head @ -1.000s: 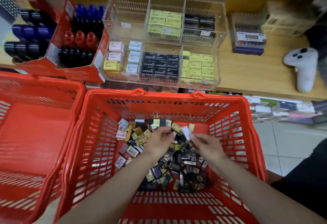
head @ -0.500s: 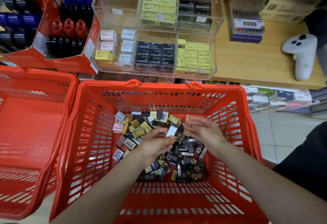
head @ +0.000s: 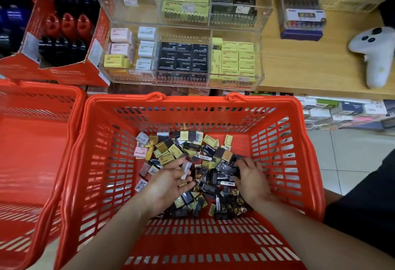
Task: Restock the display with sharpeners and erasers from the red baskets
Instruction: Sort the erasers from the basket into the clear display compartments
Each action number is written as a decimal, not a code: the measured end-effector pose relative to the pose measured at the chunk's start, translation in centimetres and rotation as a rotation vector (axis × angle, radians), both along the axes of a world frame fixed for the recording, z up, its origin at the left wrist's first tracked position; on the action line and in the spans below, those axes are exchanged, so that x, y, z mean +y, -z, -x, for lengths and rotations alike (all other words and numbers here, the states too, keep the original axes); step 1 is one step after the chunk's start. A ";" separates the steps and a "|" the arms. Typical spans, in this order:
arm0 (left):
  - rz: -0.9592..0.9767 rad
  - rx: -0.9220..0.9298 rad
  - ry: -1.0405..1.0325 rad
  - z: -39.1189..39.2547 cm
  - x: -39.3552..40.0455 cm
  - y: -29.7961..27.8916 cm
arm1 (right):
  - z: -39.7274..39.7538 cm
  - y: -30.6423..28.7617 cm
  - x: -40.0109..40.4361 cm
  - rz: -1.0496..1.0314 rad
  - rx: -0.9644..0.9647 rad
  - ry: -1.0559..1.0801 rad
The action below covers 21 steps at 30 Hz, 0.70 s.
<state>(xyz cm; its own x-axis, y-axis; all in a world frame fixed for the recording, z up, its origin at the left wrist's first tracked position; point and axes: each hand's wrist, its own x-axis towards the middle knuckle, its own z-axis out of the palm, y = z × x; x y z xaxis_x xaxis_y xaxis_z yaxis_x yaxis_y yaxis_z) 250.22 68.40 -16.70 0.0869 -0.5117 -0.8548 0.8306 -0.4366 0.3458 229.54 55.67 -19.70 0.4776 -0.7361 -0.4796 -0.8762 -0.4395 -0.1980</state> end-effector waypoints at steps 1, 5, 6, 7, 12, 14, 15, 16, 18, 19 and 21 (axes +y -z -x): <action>0.005 0.031 -0.005 0.0 0.1 -0.1 | -0.2 0.1 0.0 0.013 0.019 -0.006; 0.003 0.010 0.041 0.0 -0.1 -0.4 | -0.4 0.7 0.5 0.026 0.002 -0.019; 0.008 -0.009 0.052 0.0 -0.2 -0.5 | -0.3 0.7 0.5 -0.038 -0.055 0.038; 0.015 -0.025 0.070 0.0 -0.3 -0.7 | -0.3 0.6 0.5 -0.130 -0.114 0.133; -0.024 -0.065 0.067 0.3 -0.5 -1.1 | -0.9 -0.7 0.4 -0.547 -0.435 0.728; -0.021 -0.058 0.019 0.5 -0.6 -1.1 | -1.4 -1.5 0.5 -0.700 -0.560 0.853; -0.012 -0.058 0.007 0.6 -0.7 -1.2 | -1.6 -2.0 0.6 -0.755 -0.595 0.853; -0.004 -0.063 0.004 0.7 -0.7 -1.4 | -1.7 -2.4 0.7 -0.788 -0.616 0.826; 0.000 -0.079 0.004 0.9 -1.0 -1.8 | -1.9 -3.1 0.7 -0.797 -0.634 0.752; 0.007 -0.078 -0.002 1.1 -1.1 -2.0 | -2.1 -3.5 0.7 -0.787 -0.635 0.725; 0.029 -0.060 -0.018 1.2 -1.4 -2.5 | -2.5 -4.1 0.6 -0.761 -0.622 0.685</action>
<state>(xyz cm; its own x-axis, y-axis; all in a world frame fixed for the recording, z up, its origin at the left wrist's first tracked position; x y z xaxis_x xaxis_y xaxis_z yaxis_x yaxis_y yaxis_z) 248.99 66.99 -14.23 0.1470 -0.5341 -0.8326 0.8158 -0.4105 0.4074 232.02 56.31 -15.62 0.4018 -0.5554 -0.7281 -0.5441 0.4947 -0.6776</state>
